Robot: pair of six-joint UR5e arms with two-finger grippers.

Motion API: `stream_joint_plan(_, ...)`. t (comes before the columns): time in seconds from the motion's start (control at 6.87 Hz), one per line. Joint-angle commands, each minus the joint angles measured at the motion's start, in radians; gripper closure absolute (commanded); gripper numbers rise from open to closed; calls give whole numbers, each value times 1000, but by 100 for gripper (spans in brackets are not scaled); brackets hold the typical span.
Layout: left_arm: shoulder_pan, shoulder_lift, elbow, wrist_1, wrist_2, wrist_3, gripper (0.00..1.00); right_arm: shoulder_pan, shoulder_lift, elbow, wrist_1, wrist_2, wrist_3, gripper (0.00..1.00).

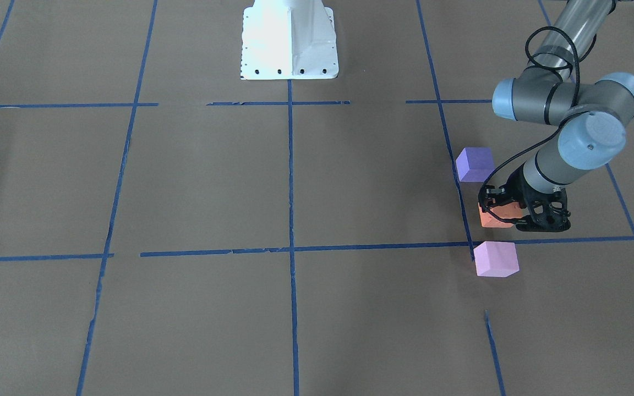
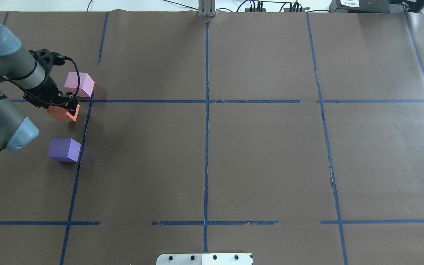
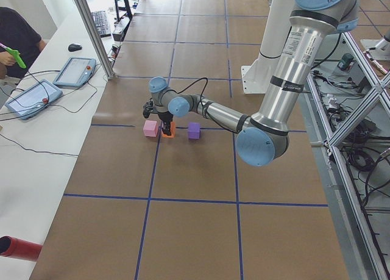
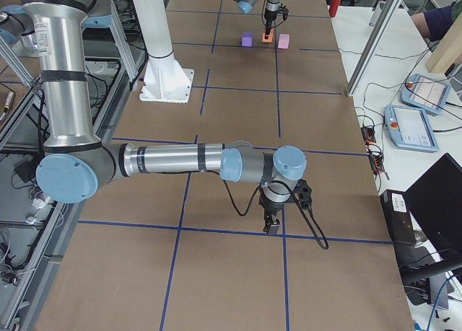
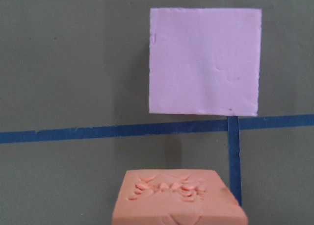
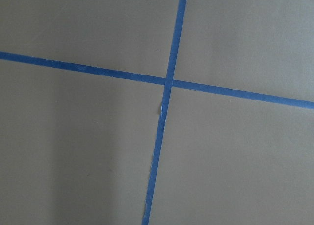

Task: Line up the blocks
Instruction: 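Lower the orange cube between the pink and purple cubes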

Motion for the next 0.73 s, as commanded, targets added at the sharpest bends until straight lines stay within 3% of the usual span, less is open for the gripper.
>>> stream_joint_plan(0.0, 14, -4, 11, -8, -1, -1, 61, 0, 0, 0, 0, 0, 0, 0)
stream_joint_plan(0.58, 19, -10, 44, -42, -39, -3, 60, 0, 0, 0, 0, 0, 0, 0)
